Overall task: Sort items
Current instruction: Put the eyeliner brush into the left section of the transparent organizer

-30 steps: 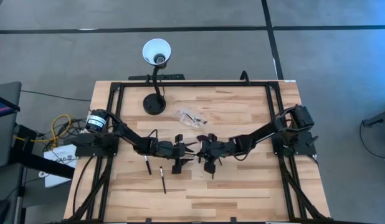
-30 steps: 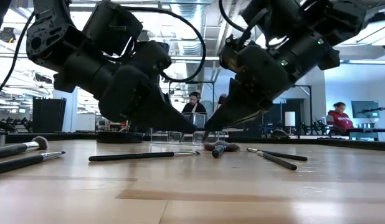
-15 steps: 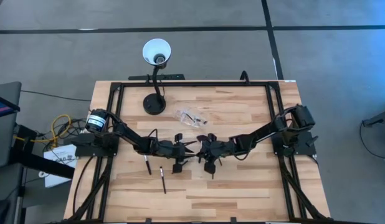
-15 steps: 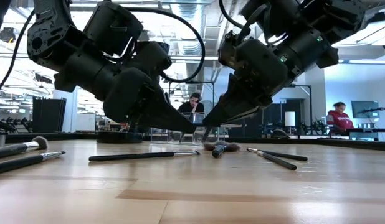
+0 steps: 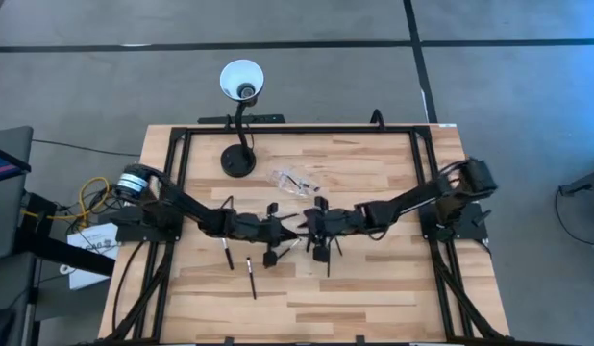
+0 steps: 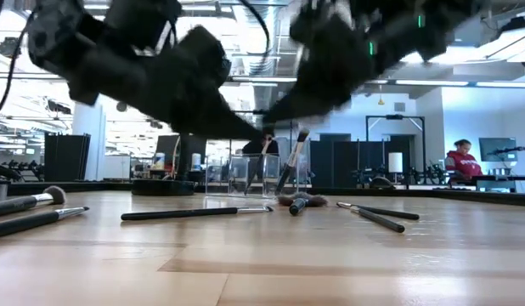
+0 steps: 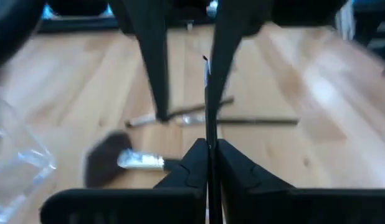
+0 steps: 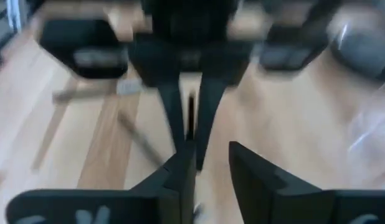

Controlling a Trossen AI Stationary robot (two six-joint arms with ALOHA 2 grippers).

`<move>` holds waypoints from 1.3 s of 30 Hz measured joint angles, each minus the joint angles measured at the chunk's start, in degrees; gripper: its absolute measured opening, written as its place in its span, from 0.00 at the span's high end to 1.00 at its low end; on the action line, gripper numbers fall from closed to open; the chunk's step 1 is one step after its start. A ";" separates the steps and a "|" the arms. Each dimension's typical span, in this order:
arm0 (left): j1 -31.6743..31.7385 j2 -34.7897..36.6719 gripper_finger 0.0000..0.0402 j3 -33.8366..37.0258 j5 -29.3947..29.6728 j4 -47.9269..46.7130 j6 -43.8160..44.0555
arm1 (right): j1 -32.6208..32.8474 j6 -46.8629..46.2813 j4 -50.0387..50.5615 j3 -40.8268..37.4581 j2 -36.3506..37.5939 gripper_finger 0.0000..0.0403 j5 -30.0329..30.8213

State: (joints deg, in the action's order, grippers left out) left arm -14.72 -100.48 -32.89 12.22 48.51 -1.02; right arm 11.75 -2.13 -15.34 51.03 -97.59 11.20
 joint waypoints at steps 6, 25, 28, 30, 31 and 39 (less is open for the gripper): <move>0.13 15.11 0.96 7.92 4.84 -0.31 -0.02 | 0.72 14.08 8.52 5.04 13.37 0.72 7.67; 0.13 34.15 0.97 16.56 1.55 5.31 -3.62 | -4.87 22.57 -41.96 1.35 -6.59 0.70 -5.29; 0.13 34.40 0.97 16.57 1.49 5.33 -3.97 | -4.99 22.52 -44.86 1.31 -7.99 0.70 -5.45; 0.13 34.48 0.97 16.55 1.24 6.07 -4.91 | -5.14 21.68 -44.89 1.27 -8.39 0.70 -6.12; 0.13 34.48 0.97 16.64 1.26 5.96 -5.04 | -5.19 21.42 -45.11 1.34 -8.48 0.70 -7.27; 0.13 34.46 0.97 16.75 1.44 5.95 -5.18 | -5.15 21.18 -47.39 2.83 -8.50 0.70 -10.95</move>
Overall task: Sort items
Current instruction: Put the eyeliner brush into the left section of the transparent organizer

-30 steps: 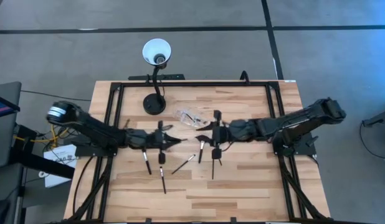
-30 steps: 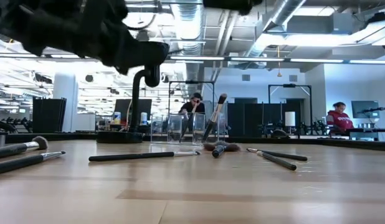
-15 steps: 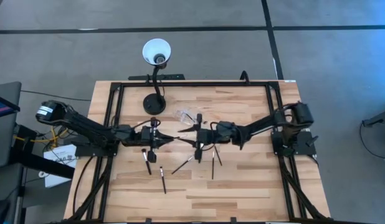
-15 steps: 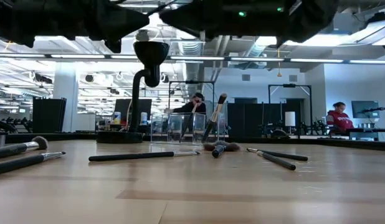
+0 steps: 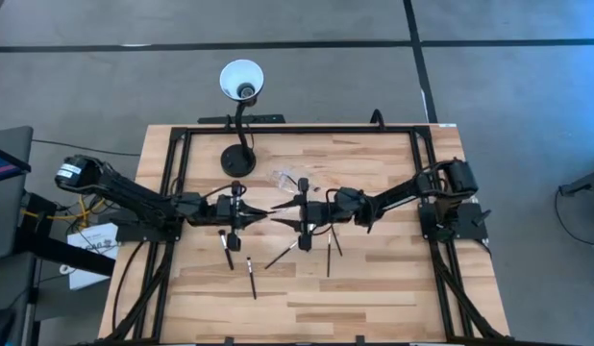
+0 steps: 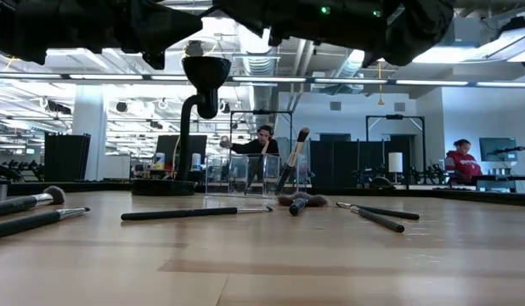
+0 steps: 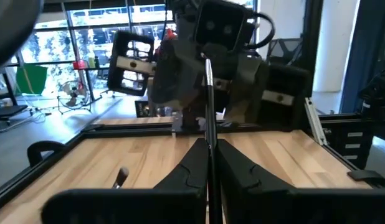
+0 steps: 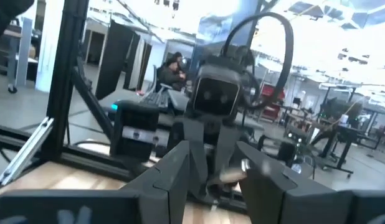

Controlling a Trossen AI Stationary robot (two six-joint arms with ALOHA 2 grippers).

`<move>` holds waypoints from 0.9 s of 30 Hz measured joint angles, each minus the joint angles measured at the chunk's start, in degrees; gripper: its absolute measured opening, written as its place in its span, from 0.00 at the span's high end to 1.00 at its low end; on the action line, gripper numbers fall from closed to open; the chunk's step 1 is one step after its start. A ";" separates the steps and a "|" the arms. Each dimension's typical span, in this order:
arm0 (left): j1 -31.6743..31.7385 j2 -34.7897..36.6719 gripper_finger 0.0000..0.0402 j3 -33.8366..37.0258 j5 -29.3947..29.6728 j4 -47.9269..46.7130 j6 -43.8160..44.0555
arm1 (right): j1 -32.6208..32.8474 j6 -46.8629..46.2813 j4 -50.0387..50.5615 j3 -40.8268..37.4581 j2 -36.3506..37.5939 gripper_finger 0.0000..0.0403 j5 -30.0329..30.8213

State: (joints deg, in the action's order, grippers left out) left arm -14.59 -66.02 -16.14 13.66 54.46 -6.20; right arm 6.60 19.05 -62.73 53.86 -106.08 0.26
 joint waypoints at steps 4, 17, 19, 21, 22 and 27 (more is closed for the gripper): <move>0.01 0.00 0.97 0.00 0.02 0.02 0.00 | -0.14 -0.02 0.11 0.42 0.00 0.75 -0.16; 0.02 -0.02 0.92 0.02 0.00 -0.01 -0.01 | -0.01 -1.20 0.97 0.49 0.00 0.96 -0.23; 0.00 -0.02 0.90 0.02 -0.01 0.01 0.02 | 0.07 -1.63 0.98 0.49 0.00 0.98 -0.18; 0.00 -0.02 0.88 0.02 0.03 0.02 0.02 | 0.08 -2.95 1.00 0.49 0.00 0.98 -0.19; 0.00 -0.02 0.87 0.02 0.18 0.02 0.04 | 0.06 -3.89 1.16 0.49 0.00 0.97 -0.18; -0.02 -0.04 0.82 0.02 2.28 -0.18 0.60 | 0.05 -7.04 4.35 0.49 0.02 0.98 0.14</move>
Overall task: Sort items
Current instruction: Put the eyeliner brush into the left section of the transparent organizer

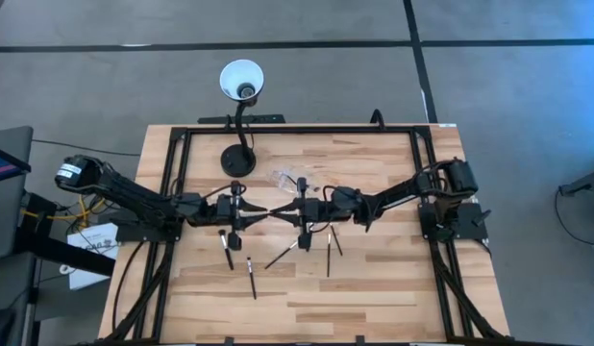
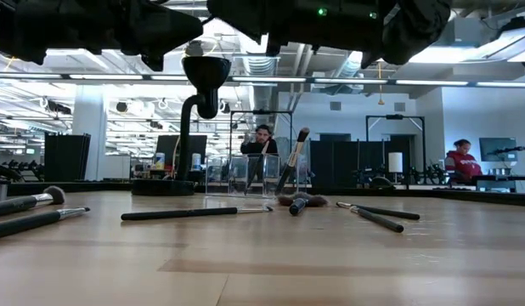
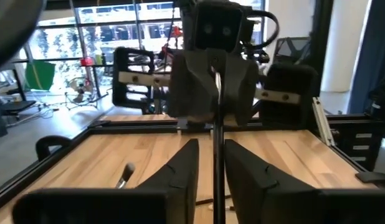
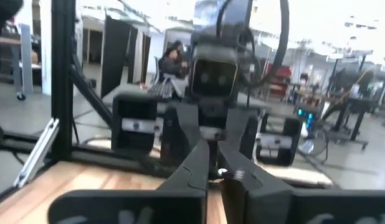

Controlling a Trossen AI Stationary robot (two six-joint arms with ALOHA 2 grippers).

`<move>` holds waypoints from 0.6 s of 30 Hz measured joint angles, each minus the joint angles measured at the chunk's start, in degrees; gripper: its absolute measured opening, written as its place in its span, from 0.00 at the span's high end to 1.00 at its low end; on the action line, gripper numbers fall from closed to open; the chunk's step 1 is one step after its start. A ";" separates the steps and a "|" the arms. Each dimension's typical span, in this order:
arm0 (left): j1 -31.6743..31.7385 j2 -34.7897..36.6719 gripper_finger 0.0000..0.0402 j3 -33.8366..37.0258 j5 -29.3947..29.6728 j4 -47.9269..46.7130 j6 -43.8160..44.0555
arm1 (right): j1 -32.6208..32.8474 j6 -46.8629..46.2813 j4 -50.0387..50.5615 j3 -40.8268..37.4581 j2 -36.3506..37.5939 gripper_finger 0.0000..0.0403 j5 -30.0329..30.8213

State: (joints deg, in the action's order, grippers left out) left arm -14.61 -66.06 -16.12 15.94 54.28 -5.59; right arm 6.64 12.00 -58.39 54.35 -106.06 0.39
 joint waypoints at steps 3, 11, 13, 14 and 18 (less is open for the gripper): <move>0.10 0.02 0.78 0.00 0.98 0.48 0.05 | 0.10 -0.19 3.28 -0.01 0.00 0.98 0.00; 0.07 0.00 0.70 0.00 5.21 0.15 0.07 | 0.03 0.18 10.43 -0.02 0.99 0.98 9.80; 0.02 0.00 0.69 0.00 5.08 0.10 0.19 | -0.04 0.42 15.90 0.55 2.38 0.98 15.36; 0.03 0.00 0.69 0.00 5.10 0.09 0.39 | -0.16 0.42 18.80 0.61 3.27 0.98 18.82; 0.04 0.00 0.70 0.00 5.11 0.04 0.51 | -1.32 -0.52 26.40 1.83 6.30 0.97 31.22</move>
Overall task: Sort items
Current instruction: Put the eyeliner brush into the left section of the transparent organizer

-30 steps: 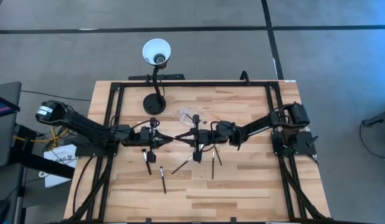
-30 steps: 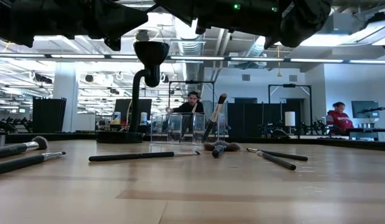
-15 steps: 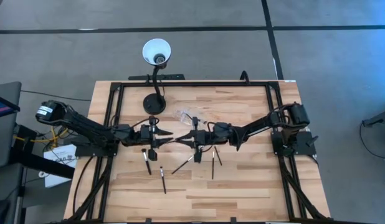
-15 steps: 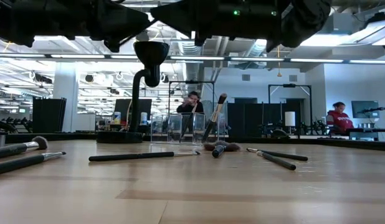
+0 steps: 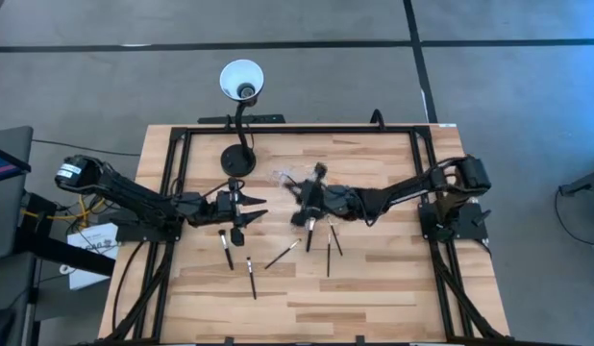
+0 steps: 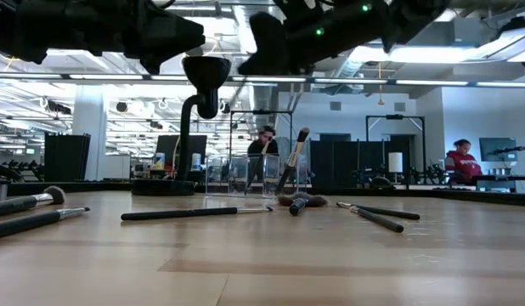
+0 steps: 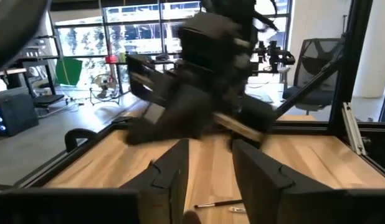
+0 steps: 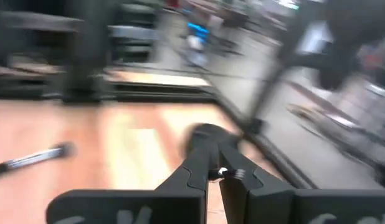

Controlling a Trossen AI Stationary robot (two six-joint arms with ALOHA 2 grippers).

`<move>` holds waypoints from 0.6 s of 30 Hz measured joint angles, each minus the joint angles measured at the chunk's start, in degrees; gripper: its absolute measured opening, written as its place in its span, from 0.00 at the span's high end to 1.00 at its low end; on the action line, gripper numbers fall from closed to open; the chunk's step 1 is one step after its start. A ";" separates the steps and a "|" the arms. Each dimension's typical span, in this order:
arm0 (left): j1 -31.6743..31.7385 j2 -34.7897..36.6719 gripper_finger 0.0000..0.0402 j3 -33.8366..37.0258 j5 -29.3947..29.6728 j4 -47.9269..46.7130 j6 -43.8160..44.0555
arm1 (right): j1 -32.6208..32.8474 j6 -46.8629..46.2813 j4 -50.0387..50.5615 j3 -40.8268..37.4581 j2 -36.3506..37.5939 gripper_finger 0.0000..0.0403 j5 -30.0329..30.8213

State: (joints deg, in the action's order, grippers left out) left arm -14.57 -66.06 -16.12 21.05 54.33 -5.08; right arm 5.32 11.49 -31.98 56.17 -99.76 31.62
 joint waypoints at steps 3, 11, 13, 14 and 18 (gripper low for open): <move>0.00 0.00 0.71 0.00 -0.01 -0.04 0.00 | -1.89 -3.53 5.05 1.35 1.58 0.98 2.88; 0.00 0.00 0.73 0.00 -0.03 -0.05 0.02 | -9.08 -10.63 10.52 2.93 0.11 0.98 -0.20; 0.00 0.00 0.73 0.00 -0.03 -0.07 0.02 | -10.50 -11.86 9.06 3.03 -0.78 0.98 -2.45; 0.00 0.00 0.73 0.00 -0.03 -0.06 0.01 | -11.02 -12.41 8.45 3.11 -1.30 0.98 -3.76; 0.00 0.00 0.73 0.00 -0.03 -0.07 0.02 | -12.63 -13.49 3.22 3.09 -4.66 0.98 -9.49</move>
State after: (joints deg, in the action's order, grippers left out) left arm -14.57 -66.06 -16.12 21.01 54.26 -5.06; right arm -7.31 -2.01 -28.77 59.27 -104.42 22.13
